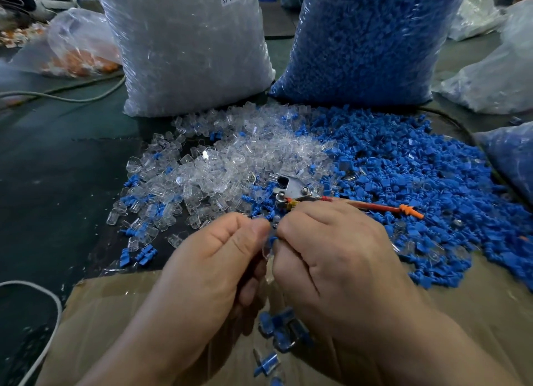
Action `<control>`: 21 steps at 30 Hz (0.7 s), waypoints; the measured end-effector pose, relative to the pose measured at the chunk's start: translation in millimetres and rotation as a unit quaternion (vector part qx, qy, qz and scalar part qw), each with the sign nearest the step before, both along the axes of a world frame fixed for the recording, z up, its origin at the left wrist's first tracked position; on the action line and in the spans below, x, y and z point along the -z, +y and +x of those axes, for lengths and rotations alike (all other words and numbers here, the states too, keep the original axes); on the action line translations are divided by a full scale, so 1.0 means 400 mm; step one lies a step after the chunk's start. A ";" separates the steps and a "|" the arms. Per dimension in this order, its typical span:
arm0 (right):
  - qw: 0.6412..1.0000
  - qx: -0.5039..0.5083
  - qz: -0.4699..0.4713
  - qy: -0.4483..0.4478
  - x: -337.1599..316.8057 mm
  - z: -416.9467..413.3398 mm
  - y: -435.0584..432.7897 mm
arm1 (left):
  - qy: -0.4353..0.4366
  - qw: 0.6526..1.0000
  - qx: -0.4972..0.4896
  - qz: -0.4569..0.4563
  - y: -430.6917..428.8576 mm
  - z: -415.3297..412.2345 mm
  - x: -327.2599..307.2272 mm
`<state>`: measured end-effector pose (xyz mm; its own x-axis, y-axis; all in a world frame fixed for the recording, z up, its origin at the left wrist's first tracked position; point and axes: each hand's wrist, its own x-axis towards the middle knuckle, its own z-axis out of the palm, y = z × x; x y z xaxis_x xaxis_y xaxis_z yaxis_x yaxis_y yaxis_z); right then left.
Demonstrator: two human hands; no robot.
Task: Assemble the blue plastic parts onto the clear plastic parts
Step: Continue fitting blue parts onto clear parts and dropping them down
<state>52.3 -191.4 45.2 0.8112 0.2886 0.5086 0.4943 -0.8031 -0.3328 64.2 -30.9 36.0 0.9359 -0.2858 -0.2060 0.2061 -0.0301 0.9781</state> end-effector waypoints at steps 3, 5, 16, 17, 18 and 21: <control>0.970 0.035 0.134 0.202 -0.014 -0.010 0.009 | -0.109 0.993 0.000 0.047 0.007 0.000 0.010; 0.847 0.012 0.318 0.427 -0.027 -0.011 0.005 | -0.201 0.975 0.028 0.095 0.019 -0.001 0.013; 0.958 0.110 -0.089 0.249 0.001 0.001 -0.028 | -0.243 0.879 0.203 0.356 0.085 0.028 -0.004; 0.960 0.111 -0.105 0.235 0.008 0.000 -0.025 | -0.252 0.872 0.218 0.359 0.079 0.026 -0.004; 0.961 0.112 -0.119 0.223 0.016 -0.001 -0.022 | -0.258 0.871 0.215 0.359 0.076 0.026 -0.004; 0.960 0.127 -0.143 0.203 0.031 0.005 -0.014 | -0.280 0.866 0.093 0.405 0.080 0.035 0.005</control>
